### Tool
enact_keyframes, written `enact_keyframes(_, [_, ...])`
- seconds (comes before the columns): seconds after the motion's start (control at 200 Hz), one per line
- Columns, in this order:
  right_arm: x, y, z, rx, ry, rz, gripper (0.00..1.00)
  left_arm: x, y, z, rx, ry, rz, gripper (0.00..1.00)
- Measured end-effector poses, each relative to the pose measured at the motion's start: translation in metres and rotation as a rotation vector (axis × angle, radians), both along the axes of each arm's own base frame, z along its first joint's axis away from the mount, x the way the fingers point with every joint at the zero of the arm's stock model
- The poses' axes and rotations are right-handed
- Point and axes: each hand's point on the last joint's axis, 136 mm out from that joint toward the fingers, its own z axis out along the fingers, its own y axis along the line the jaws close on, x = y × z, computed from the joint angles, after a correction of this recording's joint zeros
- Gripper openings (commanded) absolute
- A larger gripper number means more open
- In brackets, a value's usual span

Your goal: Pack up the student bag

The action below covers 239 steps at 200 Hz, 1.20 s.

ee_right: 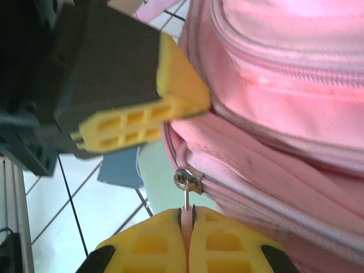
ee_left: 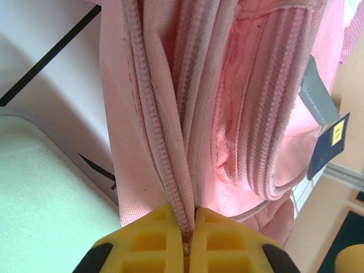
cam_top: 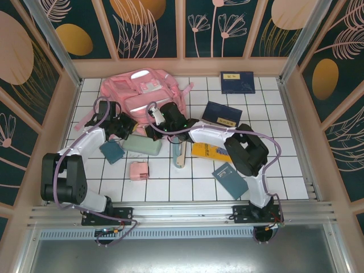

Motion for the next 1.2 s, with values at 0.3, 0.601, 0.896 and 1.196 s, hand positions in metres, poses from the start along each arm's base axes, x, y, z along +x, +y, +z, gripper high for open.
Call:
enact_keyframes(0.3, [0.009,-0.039,-0.002,-0.04,-0.032,-0.019,0.0,-0.005,0.005,0.0,0.067,0.01,-0.041,0.0])
enact_keyframes(0.601, [0.039,-0.091,-0.009,-0.082,0.036,-0.027,0.0,-0.001,0.016,0.011,0.16,-0.035,-0.054,0.0])
enact_keyframes(0.896, [0.066,-0.129,-0.013,-0.119,0.037,-0.074,0.0,0.001,0.019,0.024,0.207,-0.074,-0.078,0.0])
enact_keyframes(1.196, [0.083,-0.144,0.008,-0.131,-0.027,-0.116,0.0,0.011,0.027,0.05,0.329,-0.165,-0.128,0.0])
